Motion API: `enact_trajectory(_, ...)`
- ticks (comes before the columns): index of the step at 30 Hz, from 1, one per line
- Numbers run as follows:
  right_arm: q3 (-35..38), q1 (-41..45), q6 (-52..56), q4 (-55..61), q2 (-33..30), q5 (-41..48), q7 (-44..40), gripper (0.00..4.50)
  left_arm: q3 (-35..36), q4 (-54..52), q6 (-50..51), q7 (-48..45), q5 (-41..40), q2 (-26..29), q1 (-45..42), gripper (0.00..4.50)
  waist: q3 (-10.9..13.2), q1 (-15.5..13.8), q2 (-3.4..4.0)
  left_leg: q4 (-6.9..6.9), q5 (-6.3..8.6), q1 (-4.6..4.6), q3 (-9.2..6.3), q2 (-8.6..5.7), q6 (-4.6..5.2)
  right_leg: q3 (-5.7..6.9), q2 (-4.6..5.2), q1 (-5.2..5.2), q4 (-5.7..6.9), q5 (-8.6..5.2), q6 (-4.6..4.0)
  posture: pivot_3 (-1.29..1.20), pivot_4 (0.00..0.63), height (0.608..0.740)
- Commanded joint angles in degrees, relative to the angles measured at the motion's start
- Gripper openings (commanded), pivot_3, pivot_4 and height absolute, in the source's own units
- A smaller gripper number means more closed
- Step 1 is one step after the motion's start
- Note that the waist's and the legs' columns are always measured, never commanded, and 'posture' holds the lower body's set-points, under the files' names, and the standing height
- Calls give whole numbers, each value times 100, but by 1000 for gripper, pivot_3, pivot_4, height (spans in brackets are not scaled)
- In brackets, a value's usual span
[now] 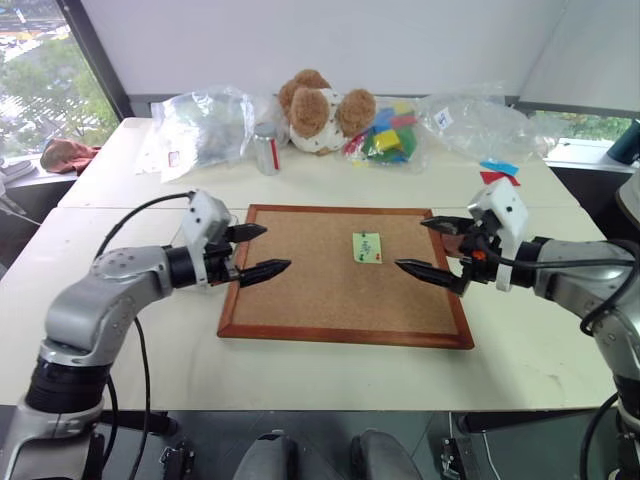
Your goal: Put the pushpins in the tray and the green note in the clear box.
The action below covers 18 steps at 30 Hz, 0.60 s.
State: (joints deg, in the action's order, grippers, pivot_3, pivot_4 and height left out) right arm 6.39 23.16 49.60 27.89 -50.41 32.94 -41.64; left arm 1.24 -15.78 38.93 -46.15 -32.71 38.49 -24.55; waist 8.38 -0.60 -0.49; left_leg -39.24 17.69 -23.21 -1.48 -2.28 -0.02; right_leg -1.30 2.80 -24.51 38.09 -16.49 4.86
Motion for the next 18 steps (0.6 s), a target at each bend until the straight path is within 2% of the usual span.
enact_trajectory(1,-48,139,-130,91,96,-63,78,4500,-330,284,-427,215,512,-283,-44,3097,0,-3,0,0,0,0,0,0,0,0,0,0,0,0,0,0,150,740)
enact_trajectory(7,-268,290,-172,-36,342,-247,242,4500,-877,936,-887,235,1022,-907,-115,84,0,-2,-1,0,-4,-2,0,0,-7,2,-1,-1,0,0,0,0,150,740)
enact_trajectory(14,-764,976,32,-771,992,-656,771,4500,-1413,1812,-1406,291,1781,-1339,-223,35,-1,33,-1,-3,-11,2,2,0,-19,0,-3,-1,6,0,0,0,150,740)
enact_trajectory(18,-1191,1537,77,-1823,1584,-1156,1254,4500,-1511,2227,-1608,443,2127,-1520,-194,35,-3,33,0,-3,-14,1,2,0,-24,0,-2,-3,6,0,0,0,150,740)
